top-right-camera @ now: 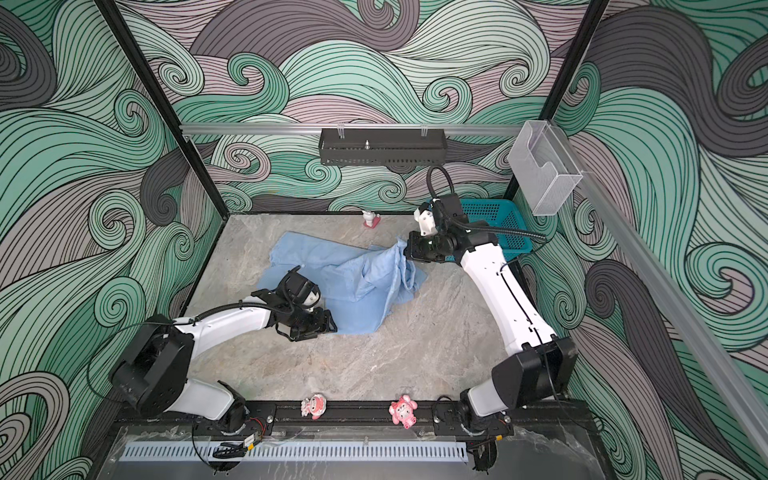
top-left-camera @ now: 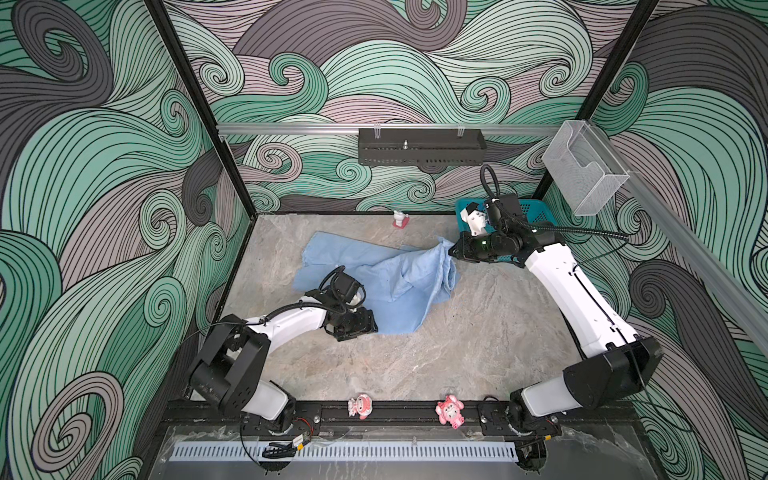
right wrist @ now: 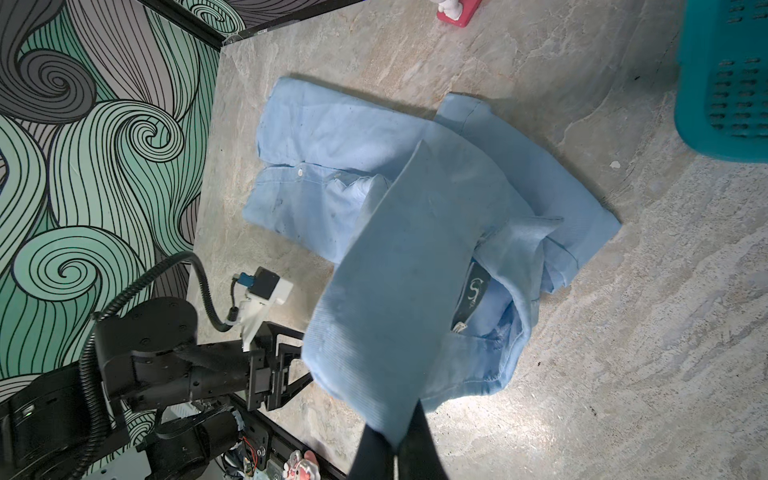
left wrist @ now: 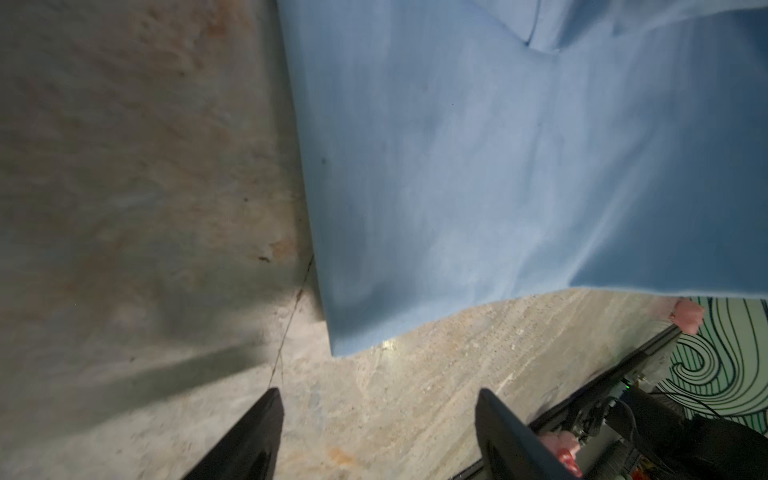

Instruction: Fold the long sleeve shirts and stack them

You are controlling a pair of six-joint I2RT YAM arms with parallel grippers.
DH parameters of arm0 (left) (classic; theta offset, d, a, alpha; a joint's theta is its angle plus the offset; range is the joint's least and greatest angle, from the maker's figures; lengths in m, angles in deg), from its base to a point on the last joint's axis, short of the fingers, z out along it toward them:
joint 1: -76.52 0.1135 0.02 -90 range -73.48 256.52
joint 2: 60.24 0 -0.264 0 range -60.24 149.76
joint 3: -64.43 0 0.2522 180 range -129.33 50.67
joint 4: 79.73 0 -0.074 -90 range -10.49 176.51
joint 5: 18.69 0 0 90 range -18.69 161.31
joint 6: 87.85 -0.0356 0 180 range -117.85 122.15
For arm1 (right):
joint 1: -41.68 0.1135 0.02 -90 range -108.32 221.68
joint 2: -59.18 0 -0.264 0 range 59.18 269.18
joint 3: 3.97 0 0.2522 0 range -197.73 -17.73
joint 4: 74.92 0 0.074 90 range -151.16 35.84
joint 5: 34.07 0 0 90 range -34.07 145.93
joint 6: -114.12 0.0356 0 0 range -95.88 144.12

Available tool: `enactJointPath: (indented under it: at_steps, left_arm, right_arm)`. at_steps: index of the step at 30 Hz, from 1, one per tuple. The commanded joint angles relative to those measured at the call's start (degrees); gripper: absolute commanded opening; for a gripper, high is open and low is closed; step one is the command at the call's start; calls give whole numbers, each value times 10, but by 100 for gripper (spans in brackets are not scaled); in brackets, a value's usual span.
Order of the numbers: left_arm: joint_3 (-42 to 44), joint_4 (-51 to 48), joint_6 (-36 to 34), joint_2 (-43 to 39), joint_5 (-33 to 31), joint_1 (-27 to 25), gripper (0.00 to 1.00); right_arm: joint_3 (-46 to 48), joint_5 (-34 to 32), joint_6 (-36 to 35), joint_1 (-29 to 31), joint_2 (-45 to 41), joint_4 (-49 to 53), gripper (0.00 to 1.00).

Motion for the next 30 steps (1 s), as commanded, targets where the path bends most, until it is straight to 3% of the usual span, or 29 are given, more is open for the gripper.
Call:
enactJointPath:
  at_steps: [1, 4, 7, 9, 12, 15, 21, 25, 30]
  left_arm:
    - [-36, 61, 17, 50, -16, -8, 74]
    - [-70, 65, 11, 120, -1, -12, 69]
    - [-82, 80, 13, 153, 18, -13, 52]
    - [-89, 78, 6, 144, 24, -12, 35]
    - [-114, 34, -21, 90, 7, -4, 0]
    - [-154, -42, -47, -7, -21, 29, 0]
    - [-300, -141, -96, -188, -80, 159, 0]
    - [-497, -252, -144, -147, -73, 244, 0]
    - [-659, -299, -149, -84, -50, 307, 0]
  right_arm:
    - [2, 2, 2, 4, -19, 5, 0]
    - [9, 0, 2, 4, -26, 7, 0]
    - [16, -1, -1, 4, -33, 9, 0]
    - [21, -4, -2, 4, -37, 12, 0]
    - [29, -6, -5, 3, -41, 14, 0]
    - [36, -12, -10, 4, -45, 22, 0]
    - [52, -41, -28, 12, -60, 65, 0]
    - [74, -51, -34, 40, -78, 88, 0]
    - [84, -43, -37, 97, -98, 122, 0]
